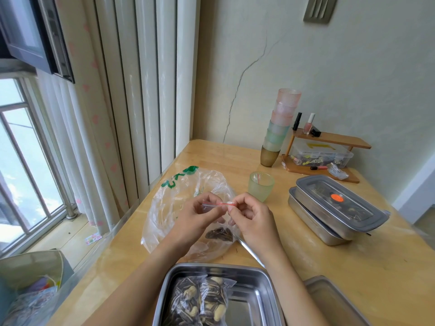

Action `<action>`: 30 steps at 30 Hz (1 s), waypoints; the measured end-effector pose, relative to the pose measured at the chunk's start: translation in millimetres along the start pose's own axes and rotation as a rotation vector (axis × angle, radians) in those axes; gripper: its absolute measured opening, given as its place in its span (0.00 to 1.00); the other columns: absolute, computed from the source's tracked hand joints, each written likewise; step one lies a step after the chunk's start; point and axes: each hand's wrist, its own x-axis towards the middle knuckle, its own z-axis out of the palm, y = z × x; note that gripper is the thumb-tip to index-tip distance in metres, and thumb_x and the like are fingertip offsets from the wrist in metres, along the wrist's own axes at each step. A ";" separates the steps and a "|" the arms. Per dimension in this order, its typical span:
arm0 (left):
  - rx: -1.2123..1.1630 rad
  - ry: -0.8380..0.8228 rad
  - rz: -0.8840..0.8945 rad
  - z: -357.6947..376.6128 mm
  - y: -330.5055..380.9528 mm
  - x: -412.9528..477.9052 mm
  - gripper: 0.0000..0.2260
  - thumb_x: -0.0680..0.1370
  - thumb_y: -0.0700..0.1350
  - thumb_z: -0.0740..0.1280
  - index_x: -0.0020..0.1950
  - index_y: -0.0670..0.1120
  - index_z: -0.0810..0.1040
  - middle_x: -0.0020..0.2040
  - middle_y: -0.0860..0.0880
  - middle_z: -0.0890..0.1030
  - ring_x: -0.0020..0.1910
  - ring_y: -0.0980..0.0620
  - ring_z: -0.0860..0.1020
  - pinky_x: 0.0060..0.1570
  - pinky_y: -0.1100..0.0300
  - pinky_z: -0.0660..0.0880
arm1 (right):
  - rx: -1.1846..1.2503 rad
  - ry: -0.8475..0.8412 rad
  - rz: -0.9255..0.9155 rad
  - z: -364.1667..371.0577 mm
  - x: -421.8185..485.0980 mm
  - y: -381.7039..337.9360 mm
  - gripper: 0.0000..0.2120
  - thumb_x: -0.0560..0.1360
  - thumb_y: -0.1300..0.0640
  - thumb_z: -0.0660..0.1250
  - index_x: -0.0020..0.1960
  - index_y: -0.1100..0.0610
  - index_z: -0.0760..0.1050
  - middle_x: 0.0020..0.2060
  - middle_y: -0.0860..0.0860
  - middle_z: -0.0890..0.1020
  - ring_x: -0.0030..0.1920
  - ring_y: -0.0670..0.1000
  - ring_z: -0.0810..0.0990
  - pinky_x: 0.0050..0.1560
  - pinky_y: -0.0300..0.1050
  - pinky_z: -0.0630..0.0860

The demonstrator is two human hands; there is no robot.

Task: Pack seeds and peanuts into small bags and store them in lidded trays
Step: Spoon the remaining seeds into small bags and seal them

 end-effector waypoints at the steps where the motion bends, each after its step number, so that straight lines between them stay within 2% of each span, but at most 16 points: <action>1: 0.011 0.003 0.010 0.1 0.4 -0.1 0.06 0.78 0.40 0.74 0.47 0.38 0.81 0.44 0.39 0.84 0.42 0.47 0.82 0.51 0.52 0.82 | -0.014 0.007 -0.009 0.2 -0.5 -0.2 0.05 0.75 0.54 0.71 0.42 0.52 0.78 0.33 0.57 0.80 0.35 0.58 0.79 0.39 0.56 0.77; 3: 0.031 0.012 0.026 -0.4 0.3 0.0 0.07 0.77 0.40 0.74 0.46 0.37 0.81 0.44 0.37 0.83 0.42 0.46 0.82 0.51 0.49 0.81 | -0.054 0.019 -0.027 0.3 -0.9 -1.1 0.06 0.74 0.52 0.71 0.42 0.52 0.77 0.32 0.56 0.80 0.35 0.61 0.79 0.37 0.54 0.76; 7: 0.045 0.038 0.033 -1.1 -0.5 1.2 0.06 0.76 0.39 0.75 0.43 0.38 0.81 0.41 0.37 0.83 0.40 0.46 0.82 0.49 0.52 0.80 | -0.142 0.053 -0.060 -0.3 -0.8 -0.9 0.07 0.77 0.59 0.72 0.41 0.52 0.77 0.31 0.54 0.79 0.34 0.60 0.78 0.34 0.51 0.74; 9: 0.039 0.033 0.031 -1.2 -0.1 1.0 0.07 0.77 0.39 0.75 0.45 0.36 0.82 0.43 0.35 0.83 0.42 0.44 0.82 0.51 0.50 0.80 | -0.143 0.057 -0.062 1.0 -0.6 -0.7 0.07 0.77 0.58 0.72 0.41 0.52 0.77 0.31 0.54 0.80 0.35 0.58 0.80 0.36 0.53 0.77; 14: 0.051 0.032 -0.002 -2.4 -1.3 0.3 0.07 0.78 0.44 0.74 0.52 0.40 0.83 0.48 0.39 0.85 0.45 0.42 0.85 0.57 0.45 0.81 | -0.119 0.077 -0.039 0.8 -0.8 -0.4 0.08 0.78 0.59 0.72 0.42 0.50 0.77 0.33 0.50 0.82 0.36 0.54 0.83 0.41 0.54 0.80; 19: 0.045 0.064 0.002 -3.1 0.8 0.9 0.07 0.79 0.42 0.73 0.52 0.37 0.83 0.47 0.36 0.84 0.42 0.46 0.84 0.53 0.52 0.80 | -0.011 0.047 0.012 -0.1 0.0 -0.8 0.04 0.77 0.55 0.71 0.44 0.49 0.78 0.35 0.50 0.82 0.41 0.58 0.82 0.46 0.58 0.80; 21: 0.032 0.054 0.001 -2.2 2.0 0.1 0.07 0.79 0.41 0.72 0.52 0.37 0.82 0.48 0.36 0.84 0.43 0.45 0.84 0.54 0.50 0.81 | 0.017 0.030 0.012 1.3 -0.5 -2.4 0.02 0.76 0.52 0.71 0.45 0.49 0.79 0.36 0.49 0.83 0.41 0.58 0.82 0.45 0.57 0.79; 25: 0.038 0.027 0.003 -1.5 3.3 -1.7 0.07 0.79 0.42 0.72 0.51 0.38 0.83 0.48 0.37 0.84 0.44 0.45 0.84 0.55 0.50 0.80 | -0.008 0.017 -0.003 -0.1 -0.5 -2.7 0.04 0.79 0.57 0.72 0.45 0.53 0.80 0.35 0.49 0.82 0.40 0.56 0.82 0.46 0.59 0.79; 30: 0.021 0.010 0.001 0.9 6.2 -3.3 0.07 0.78 0.43 0.74 0.50 0.39 0.83 0.46 0.38 0.85 0.43 0.45 0.84 0.53 0.54 0.81 | -0.006 -0.008 0.005 -0.2 -0.5 -1.0 0.04 0.78 0.57 0.71 0.45 0.52 0.80 0.37 0.50 0.83 0.41 0.55 0.83 0.46 0.58 0.80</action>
